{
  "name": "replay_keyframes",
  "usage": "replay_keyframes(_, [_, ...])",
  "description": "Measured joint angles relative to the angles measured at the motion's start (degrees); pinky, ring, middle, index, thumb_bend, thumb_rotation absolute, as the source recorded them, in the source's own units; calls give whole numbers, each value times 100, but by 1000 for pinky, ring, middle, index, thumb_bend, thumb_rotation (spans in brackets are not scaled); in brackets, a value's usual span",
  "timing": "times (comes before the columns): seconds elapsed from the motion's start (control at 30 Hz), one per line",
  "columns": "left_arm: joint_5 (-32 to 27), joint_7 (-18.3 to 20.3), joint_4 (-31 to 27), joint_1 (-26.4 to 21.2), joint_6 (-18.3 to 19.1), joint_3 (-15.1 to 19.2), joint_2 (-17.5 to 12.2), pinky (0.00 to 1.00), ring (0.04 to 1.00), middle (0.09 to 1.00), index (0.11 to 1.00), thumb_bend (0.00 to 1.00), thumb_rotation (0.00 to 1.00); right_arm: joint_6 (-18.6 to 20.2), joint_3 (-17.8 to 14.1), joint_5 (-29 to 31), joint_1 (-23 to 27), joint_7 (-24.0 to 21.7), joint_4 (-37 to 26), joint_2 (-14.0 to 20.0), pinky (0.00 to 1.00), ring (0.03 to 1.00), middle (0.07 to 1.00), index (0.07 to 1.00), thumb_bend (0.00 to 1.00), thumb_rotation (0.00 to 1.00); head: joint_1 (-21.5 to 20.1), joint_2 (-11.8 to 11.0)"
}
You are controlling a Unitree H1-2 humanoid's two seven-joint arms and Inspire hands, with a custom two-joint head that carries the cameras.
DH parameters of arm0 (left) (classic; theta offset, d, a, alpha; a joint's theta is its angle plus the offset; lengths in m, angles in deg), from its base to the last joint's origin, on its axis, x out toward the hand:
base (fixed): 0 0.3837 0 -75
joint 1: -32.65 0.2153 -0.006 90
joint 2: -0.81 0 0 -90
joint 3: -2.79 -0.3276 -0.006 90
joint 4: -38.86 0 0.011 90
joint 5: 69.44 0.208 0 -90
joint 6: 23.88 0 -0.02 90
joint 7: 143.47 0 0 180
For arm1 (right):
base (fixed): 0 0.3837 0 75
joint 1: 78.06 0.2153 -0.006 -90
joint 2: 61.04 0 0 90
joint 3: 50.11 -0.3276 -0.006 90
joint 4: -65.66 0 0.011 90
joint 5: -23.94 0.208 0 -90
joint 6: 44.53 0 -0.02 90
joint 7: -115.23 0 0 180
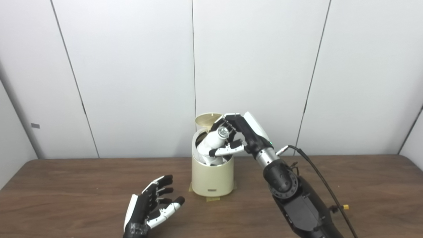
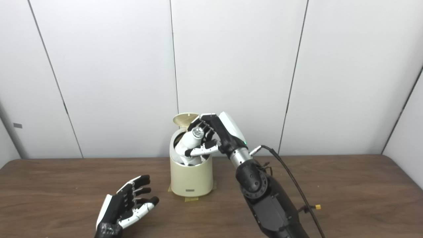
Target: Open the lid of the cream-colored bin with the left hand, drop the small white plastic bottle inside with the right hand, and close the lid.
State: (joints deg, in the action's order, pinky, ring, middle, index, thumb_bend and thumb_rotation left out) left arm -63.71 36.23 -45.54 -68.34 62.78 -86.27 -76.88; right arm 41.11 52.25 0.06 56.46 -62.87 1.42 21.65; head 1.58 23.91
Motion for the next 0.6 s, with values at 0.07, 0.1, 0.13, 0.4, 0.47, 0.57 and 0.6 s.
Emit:
replay_keyframes(0.07, [-3,6,-3,0,0,0,0,636,767,819,817,710,225,34,9,-8,-36,-83,-95,34,428,568,677,497,518,115,0,0])
replay_keyframes(0.1, [-4,8,-3,0,0,-1,0,636,765,816,817,709,223,72,11,-8,-53,-121,-157,40,430,569,687,497,518,118,0,9])
replay_keyframes(0.13, [-5,9,-3,0,1,-1,0,636,763,813,816,708,219,108,13,-10,-58,-159,-188,41,435,567,696,607,687,48,0,9])
replay_keyframes(0.4, [10,13,-12,2,13,-11,-3,624,753,810,814,712,222,224,20,-24,-150,-321,-390,60,428,533,689,683,820,0,-9,35])
replay_keyframes(0.47, [16,12,-12,2,13,-19,-4,624,751,808,814,714,226,236,20,-27,-153,-334,-406,60,429,539,691,687,817,0,-9,35])
replay_keyframes(0.57, [24,10,-12,2,13,-21,-4,623,749,804,812,719,221,296,20,-27,-156,-378,-450,60,431,548,696,697,817,0,-9,44])
replay_keyframes(0.6, [24,10,-12,2,13,-21,-3,622,748,804,812,719,220,328,20,-28,-163,-389,-478,60,434,552,697,703,818,0,0,44])
